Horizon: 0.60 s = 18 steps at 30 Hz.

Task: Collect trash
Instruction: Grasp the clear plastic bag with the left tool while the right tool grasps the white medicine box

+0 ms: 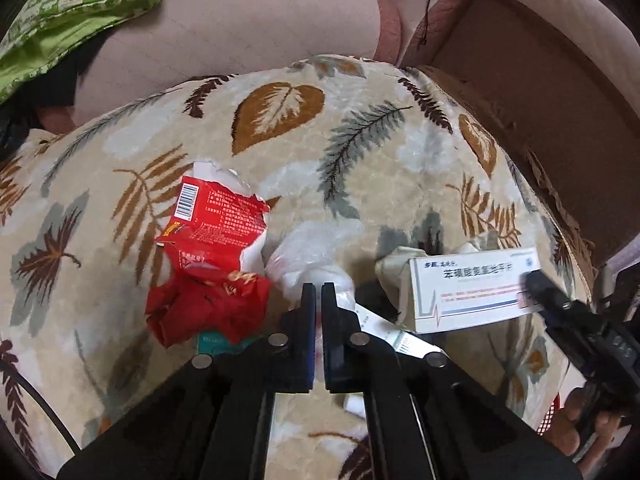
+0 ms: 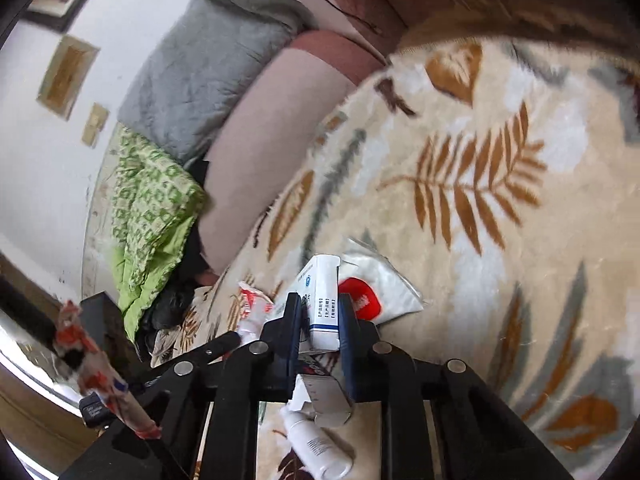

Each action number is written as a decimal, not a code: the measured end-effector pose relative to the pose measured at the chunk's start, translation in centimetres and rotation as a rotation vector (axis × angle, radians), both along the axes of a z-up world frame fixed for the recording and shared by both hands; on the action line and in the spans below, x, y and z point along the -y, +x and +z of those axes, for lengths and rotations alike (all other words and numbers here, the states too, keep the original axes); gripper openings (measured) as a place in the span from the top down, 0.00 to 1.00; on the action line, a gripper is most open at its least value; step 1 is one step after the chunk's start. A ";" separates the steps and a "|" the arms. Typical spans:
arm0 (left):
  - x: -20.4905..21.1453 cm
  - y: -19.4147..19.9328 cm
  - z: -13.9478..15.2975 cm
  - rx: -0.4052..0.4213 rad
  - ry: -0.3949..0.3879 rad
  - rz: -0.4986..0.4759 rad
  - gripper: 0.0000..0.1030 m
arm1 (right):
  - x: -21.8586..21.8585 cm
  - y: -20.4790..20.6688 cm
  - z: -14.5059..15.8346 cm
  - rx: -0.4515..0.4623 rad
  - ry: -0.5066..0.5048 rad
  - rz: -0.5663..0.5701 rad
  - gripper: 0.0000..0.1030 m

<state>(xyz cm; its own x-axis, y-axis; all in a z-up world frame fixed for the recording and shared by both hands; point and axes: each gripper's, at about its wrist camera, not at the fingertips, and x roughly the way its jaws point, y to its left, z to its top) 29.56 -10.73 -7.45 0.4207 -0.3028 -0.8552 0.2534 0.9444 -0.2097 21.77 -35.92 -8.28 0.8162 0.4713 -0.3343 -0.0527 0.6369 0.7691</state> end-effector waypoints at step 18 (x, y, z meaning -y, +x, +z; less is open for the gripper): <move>4.1 1.7 -2.8 0.023 0.215 -0.021 0.66 | 1.8 -2.6 -0.3 0.053 0.076 -0.036 0.84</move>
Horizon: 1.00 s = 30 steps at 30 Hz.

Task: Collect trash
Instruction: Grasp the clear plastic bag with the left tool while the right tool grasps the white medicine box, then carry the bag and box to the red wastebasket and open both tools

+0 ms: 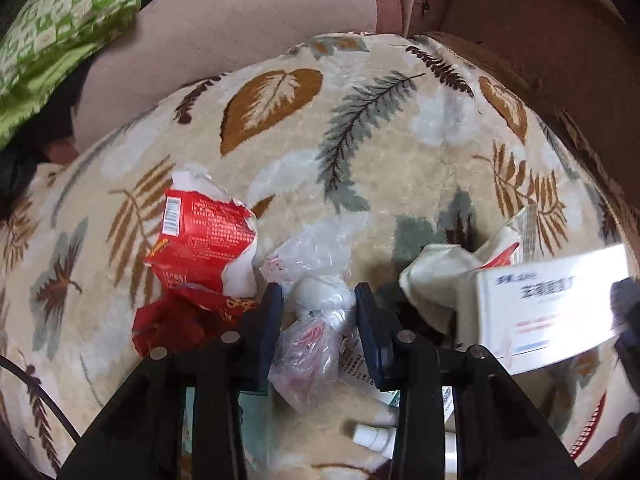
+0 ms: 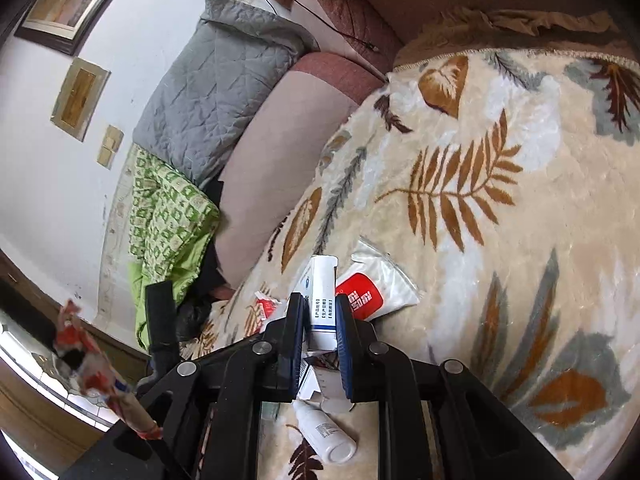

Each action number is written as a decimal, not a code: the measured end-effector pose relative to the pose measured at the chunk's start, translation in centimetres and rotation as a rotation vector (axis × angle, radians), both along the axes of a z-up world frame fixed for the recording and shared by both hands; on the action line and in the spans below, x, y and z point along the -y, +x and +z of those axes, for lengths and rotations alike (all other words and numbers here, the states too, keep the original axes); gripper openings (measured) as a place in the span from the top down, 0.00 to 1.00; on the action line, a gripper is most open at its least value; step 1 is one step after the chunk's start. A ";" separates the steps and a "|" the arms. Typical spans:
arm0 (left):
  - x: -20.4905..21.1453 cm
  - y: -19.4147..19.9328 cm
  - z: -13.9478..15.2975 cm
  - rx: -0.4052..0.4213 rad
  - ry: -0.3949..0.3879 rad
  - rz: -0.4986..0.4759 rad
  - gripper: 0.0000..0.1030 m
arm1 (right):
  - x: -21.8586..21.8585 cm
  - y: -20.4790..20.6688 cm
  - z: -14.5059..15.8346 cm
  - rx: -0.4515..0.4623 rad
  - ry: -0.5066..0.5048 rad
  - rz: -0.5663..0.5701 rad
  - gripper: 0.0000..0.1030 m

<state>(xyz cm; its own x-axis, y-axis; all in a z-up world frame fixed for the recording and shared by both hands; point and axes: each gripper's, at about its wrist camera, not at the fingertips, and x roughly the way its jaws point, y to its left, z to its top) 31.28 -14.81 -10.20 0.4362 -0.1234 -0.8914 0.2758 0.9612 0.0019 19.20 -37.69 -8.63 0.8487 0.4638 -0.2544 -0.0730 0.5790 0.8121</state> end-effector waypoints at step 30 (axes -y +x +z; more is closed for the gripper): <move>-5.0 -12.9 14.7 0.272 -0.447 -0.022 0.70 | -2.7 -10.7 8.0 0.187 -0.225 -0.201 0.84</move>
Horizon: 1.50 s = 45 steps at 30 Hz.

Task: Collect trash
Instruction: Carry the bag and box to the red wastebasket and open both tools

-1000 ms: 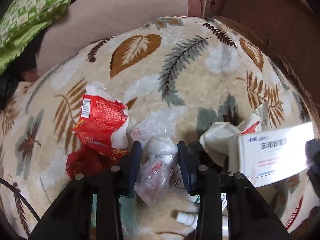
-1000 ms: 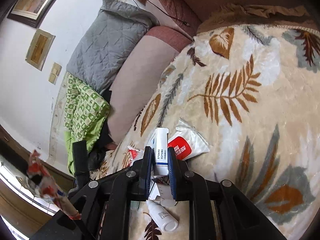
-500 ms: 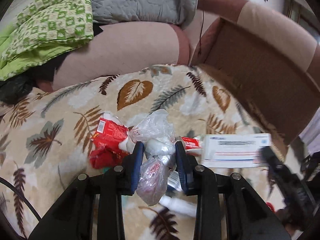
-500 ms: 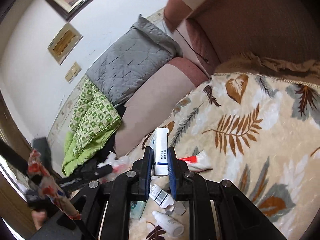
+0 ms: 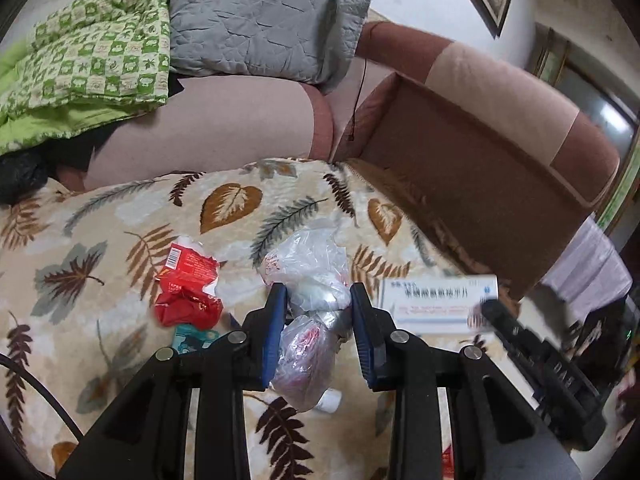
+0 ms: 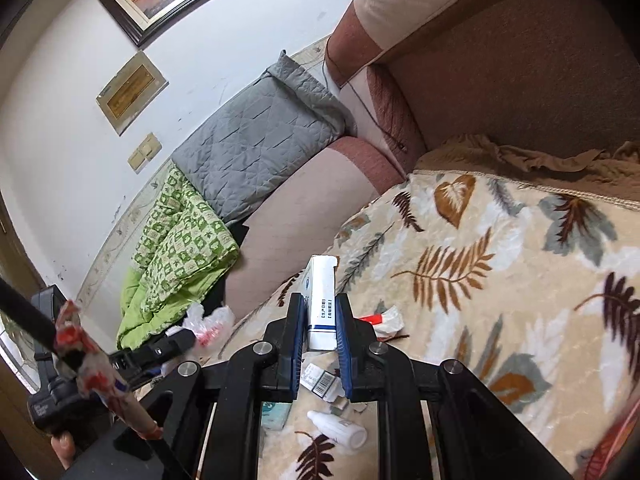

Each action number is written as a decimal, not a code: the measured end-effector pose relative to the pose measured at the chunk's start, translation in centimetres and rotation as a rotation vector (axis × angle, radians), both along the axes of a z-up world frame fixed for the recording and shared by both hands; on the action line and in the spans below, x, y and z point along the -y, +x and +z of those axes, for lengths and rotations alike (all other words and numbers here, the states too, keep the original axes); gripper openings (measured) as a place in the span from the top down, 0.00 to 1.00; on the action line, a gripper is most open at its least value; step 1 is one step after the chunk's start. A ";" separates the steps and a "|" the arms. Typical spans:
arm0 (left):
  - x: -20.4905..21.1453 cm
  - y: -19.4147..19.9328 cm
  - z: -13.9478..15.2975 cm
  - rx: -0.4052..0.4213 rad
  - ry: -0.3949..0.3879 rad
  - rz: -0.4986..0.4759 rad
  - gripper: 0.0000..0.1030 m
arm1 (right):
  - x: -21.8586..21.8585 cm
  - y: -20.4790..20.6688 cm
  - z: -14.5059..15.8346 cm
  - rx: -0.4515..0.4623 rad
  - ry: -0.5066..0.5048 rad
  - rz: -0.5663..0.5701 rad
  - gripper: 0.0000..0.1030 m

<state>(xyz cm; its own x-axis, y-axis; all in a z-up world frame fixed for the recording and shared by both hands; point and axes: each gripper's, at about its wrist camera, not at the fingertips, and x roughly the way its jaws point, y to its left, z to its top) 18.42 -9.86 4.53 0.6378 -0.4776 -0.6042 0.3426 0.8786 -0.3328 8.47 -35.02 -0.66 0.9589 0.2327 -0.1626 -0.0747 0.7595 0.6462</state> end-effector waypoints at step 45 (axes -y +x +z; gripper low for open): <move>13.8 -32.7 9.7 0.270 0.039 -0.281 0.70 | 12.5 -32.8 -1.1 0.059 0.023 -0.292 0.84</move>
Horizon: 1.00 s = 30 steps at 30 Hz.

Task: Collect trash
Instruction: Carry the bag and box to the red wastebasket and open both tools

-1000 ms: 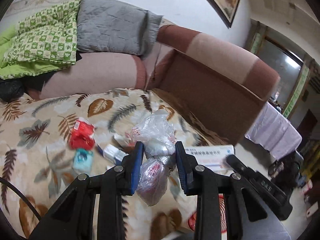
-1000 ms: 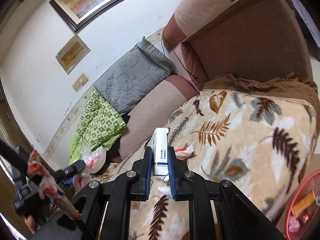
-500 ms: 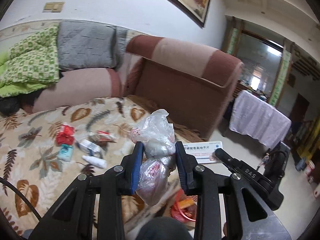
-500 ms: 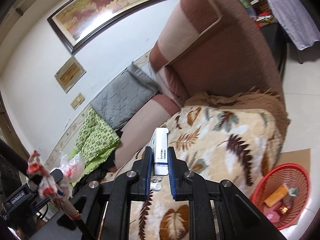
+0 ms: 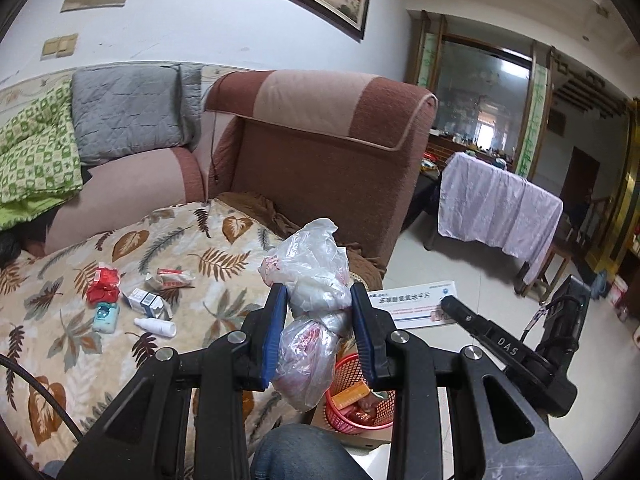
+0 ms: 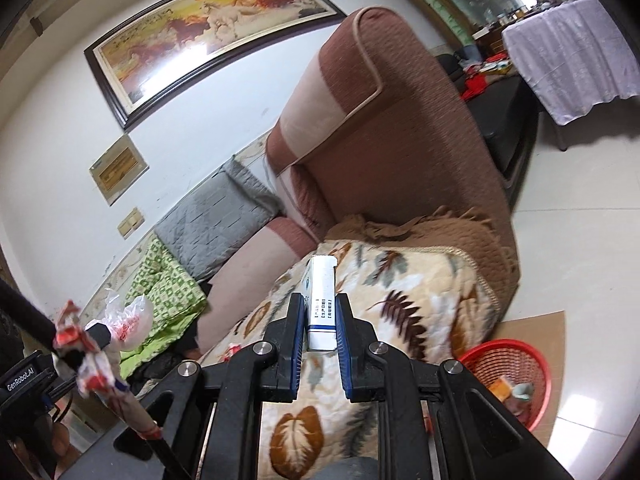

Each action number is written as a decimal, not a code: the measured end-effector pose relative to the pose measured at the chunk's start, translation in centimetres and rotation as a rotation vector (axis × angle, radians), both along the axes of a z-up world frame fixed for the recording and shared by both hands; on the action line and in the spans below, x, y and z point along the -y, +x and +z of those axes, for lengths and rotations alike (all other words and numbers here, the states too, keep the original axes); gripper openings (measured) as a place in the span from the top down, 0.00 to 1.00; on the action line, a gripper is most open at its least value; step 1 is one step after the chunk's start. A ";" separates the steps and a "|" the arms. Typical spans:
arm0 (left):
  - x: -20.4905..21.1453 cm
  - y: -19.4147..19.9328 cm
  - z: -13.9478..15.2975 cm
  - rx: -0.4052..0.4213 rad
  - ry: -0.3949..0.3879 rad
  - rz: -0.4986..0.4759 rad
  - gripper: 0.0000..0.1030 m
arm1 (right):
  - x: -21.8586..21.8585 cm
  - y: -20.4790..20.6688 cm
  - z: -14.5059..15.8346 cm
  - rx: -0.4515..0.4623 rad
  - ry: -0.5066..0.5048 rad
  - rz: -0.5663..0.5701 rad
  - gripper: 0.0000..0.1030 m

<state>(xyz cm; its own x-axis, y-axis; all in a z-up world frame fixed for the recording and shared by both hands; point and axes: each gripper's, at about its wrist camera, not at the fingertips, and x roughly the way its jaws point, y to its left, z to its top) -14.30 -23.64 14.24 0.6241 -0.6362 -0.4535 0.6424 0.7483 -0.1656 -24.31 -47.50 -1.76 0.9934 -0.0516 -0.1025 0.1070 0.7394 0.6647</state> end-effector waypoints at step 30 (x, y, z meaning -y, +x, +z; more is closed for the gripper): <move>15.1 3.2 -13.0 -0.283 0.262 -0.316 0.69 | 6.8 0.3 -9.4 -0.286 0.152 -0.162 0.84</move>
